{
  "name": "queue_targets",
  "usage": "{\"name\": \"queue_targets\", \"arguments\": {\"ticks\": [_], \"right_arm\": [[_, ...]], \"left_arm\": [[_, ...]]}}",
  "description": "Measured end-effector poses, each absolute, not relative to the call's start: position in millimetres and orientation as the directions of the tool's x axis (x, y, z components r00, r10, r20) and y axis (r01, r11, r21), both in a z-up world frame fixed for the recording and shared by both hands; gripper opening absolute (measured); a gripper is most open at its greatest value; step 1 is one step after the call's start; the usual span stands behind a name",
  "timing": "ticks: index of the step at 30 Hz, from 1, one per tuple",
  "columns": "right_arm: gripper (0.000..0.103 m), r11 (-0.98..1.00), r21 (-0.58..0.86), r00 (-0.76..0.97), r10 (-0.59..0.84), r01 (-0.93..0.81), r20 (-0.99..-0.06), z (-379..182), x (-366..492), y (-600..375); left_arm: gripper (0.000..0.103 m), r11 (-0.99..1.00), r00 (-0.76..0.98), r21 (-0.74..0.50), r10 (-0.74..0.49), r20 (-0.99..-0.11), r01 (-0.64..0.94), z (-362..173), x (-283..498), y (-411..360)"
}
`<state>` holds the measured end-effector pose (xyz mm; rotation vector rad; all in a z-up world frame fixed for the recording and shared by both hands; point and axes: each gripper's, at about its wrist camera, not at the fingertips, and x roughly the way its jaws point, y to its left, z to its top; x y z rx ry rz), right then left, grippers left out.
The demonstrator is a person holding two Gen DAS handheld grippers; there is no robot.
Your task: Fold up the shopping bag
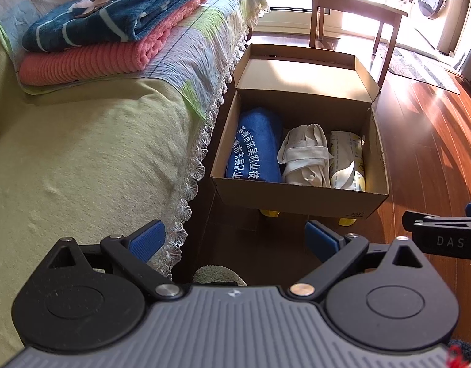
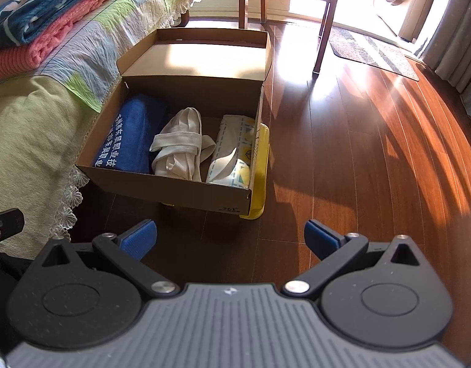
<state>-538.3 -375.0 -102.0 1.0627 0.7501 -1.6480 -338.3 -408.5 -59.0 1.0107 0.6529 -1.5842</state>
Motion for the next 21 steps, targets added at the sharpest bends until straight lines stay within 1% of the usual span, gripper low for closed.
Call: {"name": "queue_targets", "arguments": {"ticks": [7, 21], "right_arm": [[0.102, -0.321, 0.025, -0.113, -0.403, 0.947, -0.908, -107.3, -543.1, -381.3], [0.102, -0.344, 0.014, -0.126, -0.38, 0.939, -0.916, -118.9, -549.9, -391.1]], "left_arm": [[0.099, -0.242, -0.036, 0.095, -0.483, -0.875, 0.966, -62.5, -341.8, -427.2], [0.099, -0.312, -0.055, 0.109, -0.474, -0.879, 0.944, -72.0, -368.5, -451.7]]}}
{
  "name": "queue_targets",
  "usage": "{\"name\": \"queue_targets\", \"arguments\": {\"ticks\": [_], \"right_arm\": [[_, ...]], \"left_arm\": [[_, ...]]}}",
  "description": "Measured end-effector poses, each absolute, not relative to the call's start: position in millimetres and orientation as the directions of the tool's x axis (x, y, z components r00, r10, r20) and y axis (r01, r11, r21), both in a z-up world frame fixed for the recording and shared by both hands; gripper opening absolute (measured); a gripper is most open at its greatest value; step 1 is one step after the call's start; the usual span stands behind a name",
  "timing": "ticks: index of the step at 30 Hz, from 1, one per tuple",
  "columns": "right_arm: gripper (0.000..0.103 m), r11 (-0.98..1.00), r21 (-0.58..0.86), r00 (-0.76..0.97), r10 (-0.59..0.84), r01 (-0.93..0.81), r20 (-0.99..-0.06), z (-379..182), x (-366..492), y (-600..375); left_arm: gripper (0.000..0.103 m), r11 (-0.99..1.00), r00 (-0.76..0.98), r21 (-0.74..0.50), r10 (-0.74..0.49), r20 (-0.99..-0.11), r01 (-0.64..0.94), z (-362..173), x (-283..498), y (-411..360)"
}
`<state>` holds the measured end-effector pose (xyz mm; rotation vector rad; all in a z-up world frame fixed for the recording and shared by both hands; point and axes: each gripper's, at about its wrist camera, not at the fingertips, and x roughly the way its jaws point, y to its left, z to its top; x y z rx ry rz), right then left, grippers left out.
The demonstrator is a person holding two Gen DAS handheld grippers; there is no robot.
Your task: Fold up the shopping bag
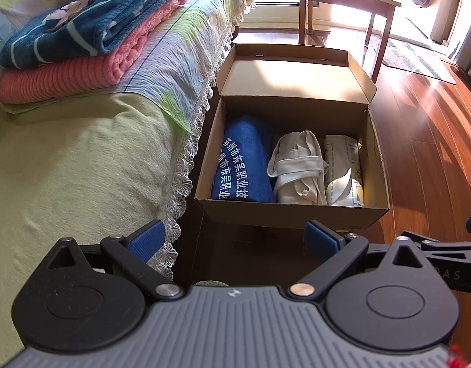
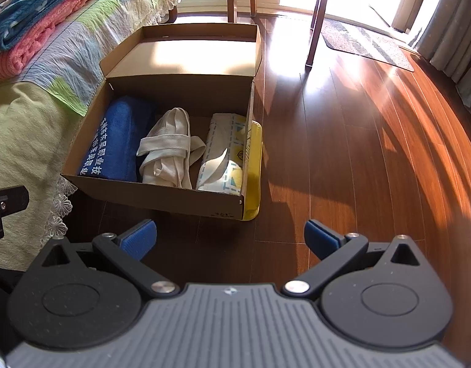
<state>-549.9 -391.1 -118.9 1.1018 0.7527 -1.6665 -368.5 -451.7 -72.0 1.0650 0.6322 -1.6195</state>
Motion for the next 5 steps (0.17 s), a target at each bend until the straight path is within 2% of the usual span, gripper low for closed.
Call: {"name": "queue_targets", "arguments": {"ticks": [5], "right_arm": [[0.102, -0.341, 0.006, -0.131, -0.377, 0.94, -0.917, -120.6, -548.7, -392.7]], "left_arm": [[0.099, -0.318, -0.052, 0.129, -0.502, -0.863, 0.939, -70.1, -370.9, -452.6]]}}
